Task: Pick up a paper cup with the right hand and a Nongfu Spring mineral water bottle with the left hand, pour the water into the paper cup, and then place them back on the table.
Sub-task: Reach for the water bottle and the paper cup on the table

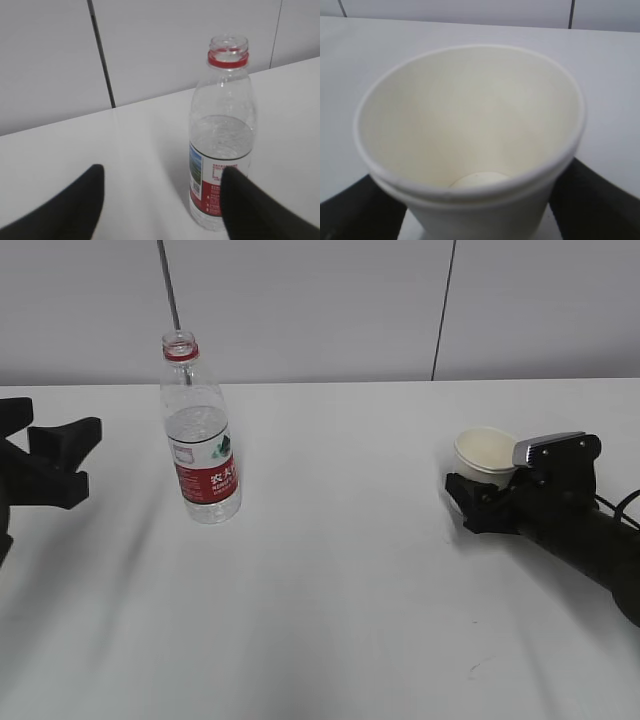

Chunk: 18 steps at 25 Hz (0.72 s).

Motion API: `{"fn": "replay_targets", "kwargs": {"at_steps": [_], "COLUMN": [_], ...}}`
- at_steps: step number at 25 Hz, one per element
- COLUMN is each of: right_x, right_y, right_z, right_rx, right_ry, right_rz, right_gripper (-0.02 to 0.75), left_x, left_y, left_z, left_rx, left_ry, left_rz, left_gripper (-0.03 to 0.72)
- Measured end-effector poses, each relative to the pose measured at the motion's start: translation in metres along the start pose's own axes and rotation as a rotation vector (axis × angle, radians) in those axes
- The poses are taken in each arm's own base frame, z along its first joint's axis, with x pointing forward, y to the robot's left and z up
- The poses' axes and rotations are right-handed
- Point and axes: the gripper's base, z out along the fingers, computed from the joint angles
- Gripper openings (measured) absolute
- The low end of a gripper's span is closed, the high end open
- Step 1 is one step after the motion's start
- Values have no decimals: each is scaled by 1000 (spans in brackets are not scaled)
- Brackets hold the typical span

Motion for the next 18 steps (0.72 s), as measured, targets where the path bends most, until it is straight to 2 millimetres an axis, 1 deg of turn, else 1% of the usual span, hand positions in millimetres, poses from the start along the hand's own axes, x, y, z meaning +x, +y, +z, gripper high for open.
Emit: {"fn": "replay_targets", "kwargs": {"at_steps": [3, 5, 9, 12, 16, 18], "right_x": [0, 0, 0, 0, 0, 0], "right_y": [0, 0, 0, 0, 0, 0], "right_z": [0, 0, 0, 0, 0, 0], "right_rx": [0, 0, 0, 0, 0, 0], "right_ry": [0, 0, 0, 0, 0, 0], "right_rz": [0, 0, 0, 0, 0, 0], "right_gripper": [612, 611, 604, 600, 598, 596], "left_x": [12, 22, 40, 53, 75, 81], "left_y": [-2, -4, -10, -14, -21, -24], "left_z": [15, 24, 39, 48, 62, 70], "left_rx": [10, 28, 80, 106, 172, 201], "left_ry": [-16, -15, -32, -56, 4, 17], "left_rz": [-19, -38, -41, -79, -114, -110], "left_gripper": [554, 573, 582, 583, 583, 583]}}
